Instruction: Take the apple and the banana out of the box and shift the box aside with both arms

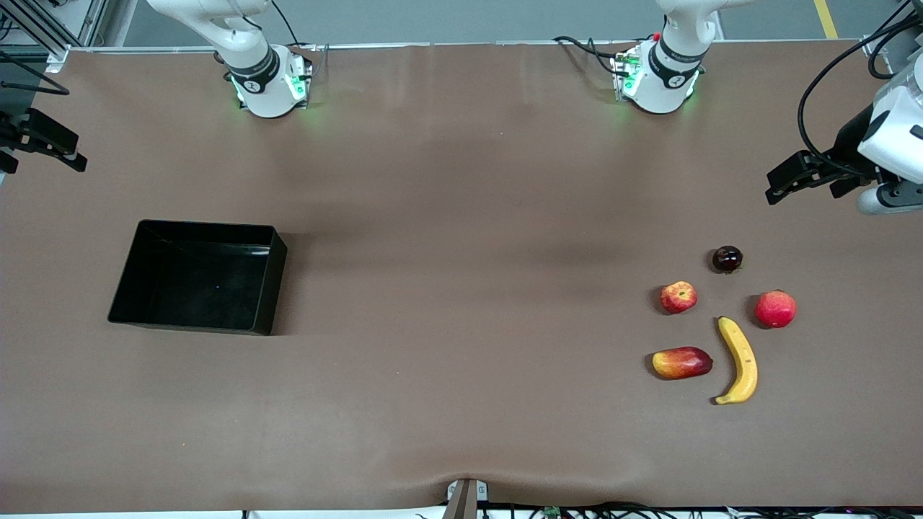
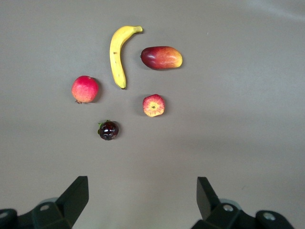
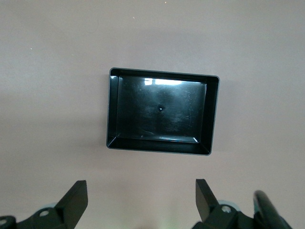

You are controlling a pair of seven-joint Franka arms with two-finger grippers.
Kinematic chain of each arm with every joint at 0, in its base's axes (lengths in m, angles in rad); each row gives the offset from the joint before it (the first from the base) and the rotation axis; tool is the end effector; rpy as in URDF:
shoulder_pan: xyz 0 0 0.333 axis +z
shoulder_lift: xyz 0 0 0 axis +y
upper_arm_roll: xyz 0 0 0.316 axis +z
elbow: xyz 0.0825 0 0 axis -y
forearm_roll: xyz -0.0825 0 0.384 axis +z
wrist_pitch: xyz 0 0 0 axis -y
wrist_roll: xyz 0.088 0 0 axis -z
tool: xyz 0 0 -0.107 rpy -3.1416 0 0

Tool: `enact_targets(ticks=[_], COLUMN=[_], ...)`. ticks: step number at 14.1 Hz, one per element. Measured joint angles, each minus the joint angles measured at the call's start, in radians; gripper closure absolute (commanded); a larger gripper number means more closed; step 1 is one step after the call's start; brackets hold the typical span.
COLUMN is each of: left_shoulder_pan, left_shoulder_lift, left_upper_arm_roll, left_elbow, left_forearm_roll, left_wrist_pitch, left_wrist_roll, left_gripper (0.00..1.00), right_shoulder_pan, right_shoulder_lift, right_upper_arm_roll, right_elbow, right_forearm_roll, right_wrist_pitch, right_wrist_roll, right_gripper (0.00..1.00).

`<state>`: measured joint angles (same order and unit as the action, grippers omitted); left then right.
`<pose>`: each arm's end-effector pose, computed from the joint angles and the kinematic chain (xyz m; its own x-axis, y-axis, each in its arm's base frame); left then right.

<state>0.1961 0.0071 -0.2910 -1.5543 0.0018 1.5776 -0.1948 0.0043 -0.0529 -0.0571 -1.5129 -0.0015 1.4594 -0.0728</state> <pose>0.5551 -0.0520 0.6291 0.9949 0.0998 0.0161 0.0997 -0.9950 0.0034 0.5254 -0.0289 0.6703 0.9998 0.0199 -0.0006 0.0199 -0.9998 -0.0016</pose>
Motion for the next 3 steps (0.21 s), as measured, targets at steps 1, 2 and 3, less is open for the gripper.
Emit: enact_targets(ticks=[1,2,3], left_shoulder_pan=[0.001,0.001,0.001], left_shoulder_lift=[0.0,0.0,0.0], left_upper_arm_roll=[0.0,0.001,0.001], left_elbow=[0.003,0.008,0.015], left_forearm_roll=[0.001,0.001,0.001], left_wrist_pitch=[0.0,0.0,0.0], left_wrist_roll=[0.0,0.0,0.0], left_gripper=[0.0,0.0,0.0], right_shoulder_pan=[0.0,0.0,0.0], right_shoulder_lift=[0.0,0.0,0.0], right_upper_arm_roll=[0.0,0.0,0.0], right_elbow=[0.0,0.0,0.0], right_forearm_roll=[0.0,0.0,0.001], right_wrist_pitch=[0.0,0.0,0.0], right_wrist_roll=[0.0,0.0,0.0], right_gripper=[0.0,0.0,0.0])
